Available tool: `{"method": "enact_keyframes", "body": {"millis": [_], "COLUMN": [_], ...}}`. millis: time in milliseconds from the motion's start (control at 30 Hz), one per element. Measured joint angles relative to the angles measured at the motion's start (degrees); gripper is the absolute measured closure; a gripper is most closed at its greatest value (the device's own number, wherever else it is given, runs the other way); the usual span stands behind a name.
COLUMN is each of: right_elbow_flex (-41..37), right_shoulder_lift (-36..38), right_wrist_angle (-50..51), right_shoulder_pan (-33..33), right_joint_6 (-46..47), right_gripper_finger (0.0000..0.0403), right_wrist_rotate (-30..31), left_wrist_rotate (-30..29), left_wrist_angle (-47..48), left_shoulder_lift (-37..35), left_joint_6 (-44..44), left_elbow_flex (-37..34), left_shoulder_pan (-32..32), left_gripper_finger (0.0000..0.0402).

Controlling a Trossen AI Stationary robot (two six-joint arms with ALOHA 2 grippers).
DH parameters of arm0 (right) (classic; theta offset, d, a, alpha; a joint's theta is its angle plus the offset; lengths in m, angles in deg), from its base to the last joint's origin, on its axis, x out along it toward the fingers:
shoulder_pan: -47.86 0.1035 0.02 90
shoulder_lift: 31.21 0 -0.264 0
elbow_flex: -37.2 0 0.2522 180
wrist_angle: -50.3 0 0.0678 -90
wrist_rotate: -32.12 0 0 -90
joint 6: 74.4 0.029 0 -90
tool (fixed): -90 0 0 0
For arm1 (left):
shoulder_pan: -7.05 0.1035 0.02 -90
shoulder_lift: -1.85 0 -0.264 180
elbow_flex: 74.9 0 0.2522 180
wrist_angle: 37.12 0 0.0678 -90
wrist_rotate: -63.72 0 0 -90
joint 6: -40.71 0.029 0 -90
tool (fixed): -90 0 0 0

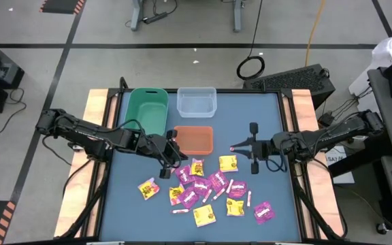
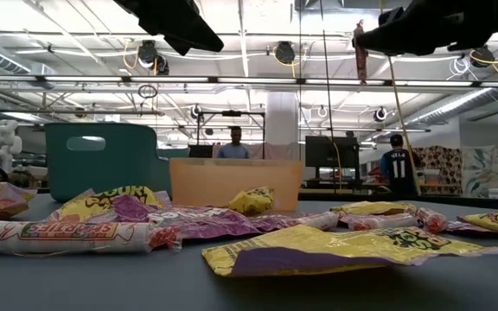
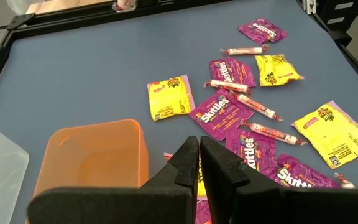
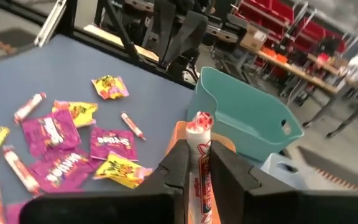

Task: Sort candy
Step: Put the white candy into the transparent bin

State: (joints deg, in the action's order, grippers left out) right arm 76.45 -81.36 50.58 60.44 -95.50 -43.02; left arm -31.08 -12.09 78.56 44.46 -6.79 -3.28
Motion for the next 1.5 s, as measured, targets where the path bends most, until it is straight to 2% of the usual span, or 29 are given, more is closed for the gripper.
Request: {"method": "enact_keyframes", "body": {"millis": [333, 567, 900, 1267, 1500], "right_elbow_flex": [0.0, 0.0, 0.0, 0.0, 0.0], "right_shoulder_lift": [0.0, 0.0, 0.0, 0.0, 0.0], "right_wrist_angle": [0.3, 1.6, 1.8, 1.3, 1.3], "right_shoulder_pan": [0.0, 0.0, 0.0, 0.0, 0.0], "right_joint_6": [-17.3, -21.5, -21.3, -6.9, 6.8], "right_gripper_finger": [0.0364, 0.0364, 0.0364, 0.0364, 0.0364], "right_wrist_rotate": [0.0, 0.0, 0.0, 0.0, 0.1], "left_wrist_rotate": [0.0, 0.0, 0.0, 0.0, 0.0], "left_wrist_angle": [0.0, 0.0, 0.0, 0.0, 0.0], "left_shoulder_lift": [0.0, 0.0, 0.0, 0.0, 0.0], "left_joint_6": [0.0, 0.1, 0.1, 0.1, 0.1], "left_elbow_flex": [0.0, 0.0, 0.0, 0.0, 0.0], "left_shoulder_pan": [0.0, 0.0, 0.0, 0.0, 0.0], "left_gripper_finger": [0.0377, 0.0377, 0.0377, 0.0377, 0.0377]}}
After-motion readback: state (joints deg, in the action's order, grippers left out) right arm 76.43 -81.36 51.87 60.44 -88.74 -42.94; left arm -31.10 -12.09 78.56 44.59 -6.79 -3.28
